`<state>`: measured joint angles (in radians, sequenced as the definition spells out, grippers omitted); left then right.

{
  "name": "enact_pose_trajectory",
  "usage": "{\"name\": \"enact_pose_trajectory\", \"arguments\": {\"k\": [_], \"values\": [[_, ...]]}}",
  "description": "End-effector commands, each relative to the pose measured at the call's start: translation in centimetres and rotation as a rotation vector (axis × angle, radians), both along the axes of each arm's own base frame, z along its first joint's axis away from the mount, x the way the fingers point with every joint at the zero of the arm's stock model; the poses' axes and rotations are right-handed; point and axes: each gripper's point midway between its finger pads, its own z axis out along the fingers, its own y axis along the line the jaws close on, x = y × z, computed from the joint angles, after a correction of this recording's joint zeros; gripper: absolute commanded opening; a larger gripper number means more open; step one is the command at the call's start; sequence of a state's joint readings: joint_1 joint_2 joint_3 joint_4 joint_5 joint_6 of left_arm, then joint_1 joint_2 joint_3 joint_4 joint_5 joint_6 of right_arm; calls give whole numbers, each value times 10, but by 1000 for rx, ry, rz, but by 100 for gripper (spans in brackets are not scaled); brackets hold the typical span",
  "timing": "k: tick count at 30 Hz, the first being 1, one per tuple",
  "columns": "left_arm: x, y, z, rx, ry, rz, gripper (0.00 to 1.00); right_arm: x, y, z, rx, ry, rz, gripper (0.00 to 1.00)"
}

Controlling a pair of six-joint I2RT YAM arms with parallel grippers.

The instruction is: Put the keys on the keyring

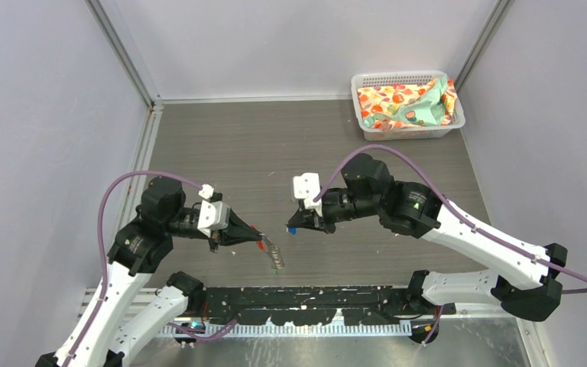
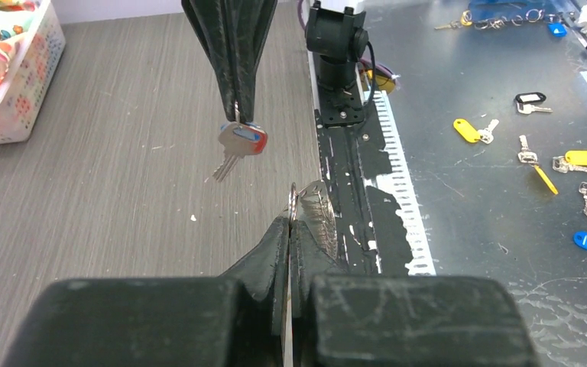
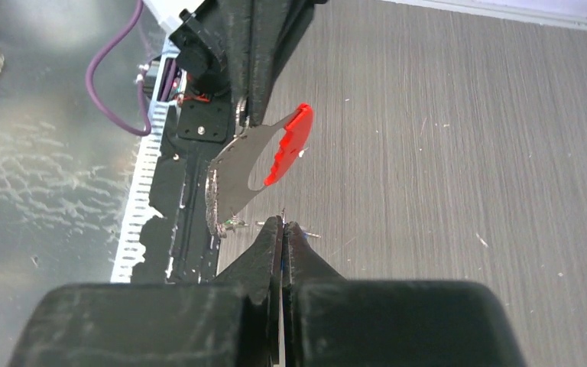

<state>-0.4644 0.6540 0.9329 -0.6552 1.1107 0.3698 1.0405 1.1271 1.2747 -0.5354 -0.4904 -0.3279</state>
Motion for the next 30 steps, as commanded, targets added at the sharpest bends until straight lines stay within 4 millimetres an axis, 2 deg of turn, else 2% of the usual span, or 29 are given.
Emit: {"name": "enact_pose_trajectory", "arguments": {"k": [1, 8, 15, 25, 30], "values": [[-14, 1, 25, -62, -84, -68, 0, -5, 6, 16, -6, -194, 78, 1], [-22, 3, 27, -94, -267, -137, 0, -13, 21, 18, -27, -398, 158, 1], [-25, 7, 28, -118, -650, -205, 0, -13, 22, 29, -24, -513, 177, 1], [-30, 7, 45, -161, -785, -250, 0, -15, 21, 38, 3, -546, 185, 1], [-32, 7, 42, -160, -852, -279, 0, -17, 20, 46, 2, -575, 205, 1]]}}
